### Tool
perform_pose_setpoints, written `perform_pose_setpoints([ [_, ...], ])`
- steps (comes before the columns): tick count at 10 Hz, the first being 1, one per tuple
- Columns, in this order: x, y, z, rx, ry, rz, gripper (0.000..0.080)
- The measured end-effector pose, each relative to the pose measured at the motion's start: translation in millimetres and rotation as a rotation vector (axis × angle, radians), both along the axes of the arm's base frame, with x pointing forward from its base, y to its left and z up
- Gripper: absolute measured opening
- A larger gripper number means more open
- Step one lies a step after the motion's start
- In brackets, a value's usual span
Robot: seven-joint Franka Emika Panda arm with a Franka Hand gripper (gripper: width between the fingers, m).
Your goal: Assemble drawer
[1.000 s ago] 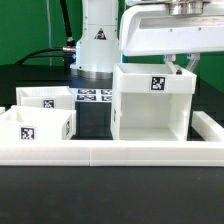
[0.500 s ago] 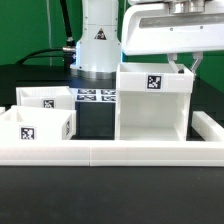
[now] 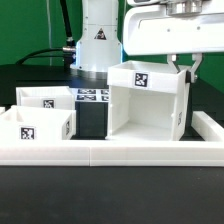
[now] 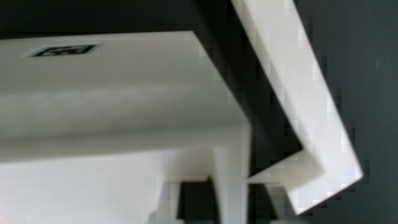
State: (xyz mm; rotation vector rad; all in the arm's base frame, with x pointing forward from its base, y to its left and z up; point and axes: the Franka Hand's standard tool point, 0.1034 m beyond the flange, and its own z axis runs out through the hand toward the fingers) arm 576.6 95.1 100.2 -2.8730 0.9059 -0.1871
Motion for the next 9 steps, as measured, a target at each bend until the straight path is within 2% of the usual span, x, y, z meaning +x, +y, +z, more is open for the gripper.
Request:
perform_pose_setpoints([
  [1,2.1,-2.1,1.3,0.013,-0.005,-0.041,0.0039],
  [5,3.7,6.5,5.0,0.081,0.008,-0.271,0.0039],
  [9,22.3,12.7,5.9,0.203,0.051,-0.674,0.0041],
])
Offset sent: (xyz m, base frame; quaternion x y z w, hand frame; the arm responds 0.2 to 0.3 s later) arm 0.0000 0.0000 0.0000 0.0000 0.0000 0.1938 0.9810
